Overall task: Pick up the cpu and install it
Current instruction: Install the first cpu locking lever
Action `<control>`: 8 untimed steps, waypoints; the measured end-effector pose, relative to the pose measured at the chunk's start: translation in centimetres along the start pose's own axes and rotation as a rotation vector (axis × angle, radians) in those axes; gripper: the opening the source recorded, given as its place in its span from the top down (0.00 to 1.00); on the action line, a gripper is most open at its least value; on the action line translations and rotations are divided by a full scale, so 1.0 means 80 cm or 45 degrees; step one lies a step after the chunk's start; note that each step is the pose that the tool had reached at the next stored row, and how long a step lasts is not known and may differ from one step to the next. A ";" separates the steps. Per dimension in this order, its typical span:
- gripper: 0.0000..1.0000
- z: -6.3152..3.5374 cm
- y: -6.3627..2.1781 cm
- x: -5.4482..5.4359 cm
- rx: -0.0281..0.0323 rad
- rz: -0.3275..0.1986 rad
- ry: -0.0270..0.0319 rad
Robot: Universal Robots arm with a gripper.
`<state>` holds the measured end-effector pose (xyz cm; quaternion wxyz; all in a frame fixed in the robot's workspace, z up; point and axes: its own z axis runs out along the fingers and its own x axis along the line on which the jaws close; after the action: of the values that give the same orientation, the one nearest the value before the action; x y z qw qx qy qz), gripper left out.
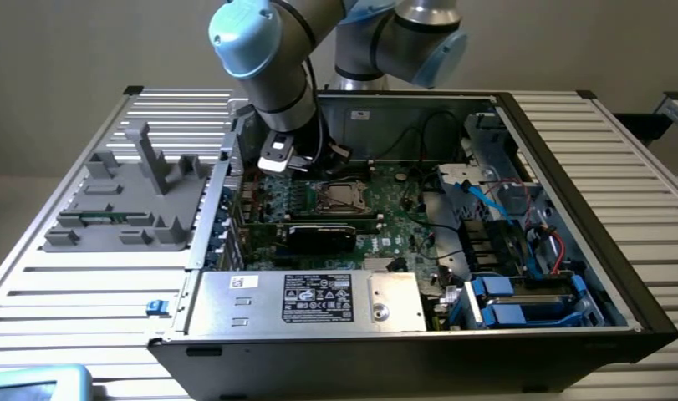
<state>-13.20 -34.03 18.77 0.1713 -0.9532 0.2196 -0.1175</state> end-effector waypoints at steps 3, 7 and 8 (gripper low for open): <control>0.89 0.000 0.001 0.001 0.0002 0.001 0.0003; 0.89 0.000 0.002 0.003 -0.0009 0.002 0.0004; 0.89 0.000 0.002 0.003 -0.0011 0.002 0.0006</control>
<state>-13.05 -34.28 18.76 0.1710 -0.9531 0.2204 -0.1175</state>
